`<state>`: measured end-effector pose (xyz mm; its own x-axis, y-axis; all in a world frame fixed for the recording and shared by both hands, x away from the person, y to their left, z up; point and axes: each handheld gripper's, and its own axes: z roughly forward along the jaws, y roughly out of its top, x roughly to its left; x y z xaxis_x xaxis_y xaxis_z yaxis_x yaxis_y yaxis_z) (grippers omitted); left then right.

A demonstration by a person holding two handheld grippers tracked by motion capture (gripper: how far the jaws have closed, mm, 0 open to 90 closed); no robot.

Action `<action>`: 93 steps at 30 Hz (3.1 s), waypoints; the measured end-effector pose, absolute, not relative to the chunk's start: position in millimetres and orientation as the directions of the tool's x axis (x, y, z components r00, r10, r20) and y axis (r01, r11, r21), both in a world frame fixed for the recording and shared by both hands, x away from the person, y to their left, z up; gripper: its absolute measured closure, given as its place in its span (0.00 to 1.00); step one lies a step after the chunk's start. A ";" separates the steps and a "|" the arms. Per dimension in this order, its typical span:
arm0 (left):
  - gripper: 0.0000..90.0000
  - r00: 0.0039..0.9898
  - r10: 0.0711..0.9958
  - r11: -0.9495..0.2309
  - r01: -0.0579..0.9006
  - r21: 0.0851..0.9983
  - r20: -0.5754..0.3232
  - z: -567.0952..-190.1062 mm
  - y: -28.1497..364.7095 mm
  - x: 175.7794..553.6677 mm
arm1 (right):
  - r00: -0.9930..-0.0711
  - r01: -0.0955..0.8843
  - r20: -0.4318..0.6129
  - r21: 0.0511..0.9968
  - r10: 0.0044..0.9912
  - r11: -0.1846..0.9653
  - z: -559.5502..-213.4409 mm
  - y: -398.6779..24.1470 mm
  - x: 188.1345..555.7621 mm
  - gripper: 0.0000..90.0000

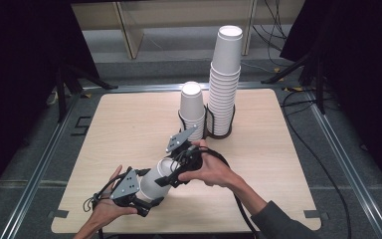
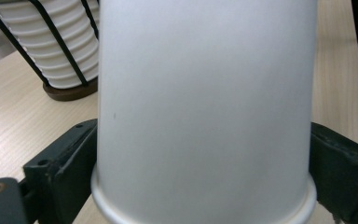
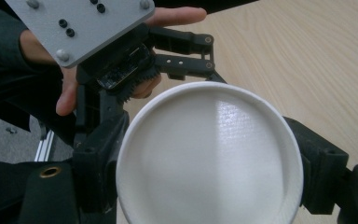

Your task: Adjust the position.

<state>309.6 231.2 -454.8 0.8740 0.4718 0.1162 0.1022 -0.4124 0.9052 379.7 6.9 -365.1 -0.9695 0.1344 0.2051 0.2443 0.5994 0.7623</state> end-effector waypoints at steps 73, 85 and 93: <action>0.04 0.842 0.539 -0.120 0.039 0.992 0.032 -440.7 236.6 306.1 | -0.919 0.389 0.385 0.862 0.079 0.324 -363.1 -24.0 388.3 0.28; 0.10 0.852 0.522 -0.154 0.042 0.987 0.045 -440.3 239.0 306.8 | -0.915 0.399 0.395 0.857 0.080 0.326 -365.9 -24.3 390.0 0.27; 0.16 0.863 0.504 -0.169 0.046 0.984 0.046 -441.9 237.9 308.0 | -0.923 0.380 0.374 0.855 0.088 0.352 -366.0 -24.7 388.8 0.26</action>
<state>308.0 237.9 -441.9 0.8627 0.5036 0.0460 0.0464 -0.1693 0.9845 388.8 -24.7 -366.0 -0.9233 0.0878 0.3740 0.3800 0.3519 0.8554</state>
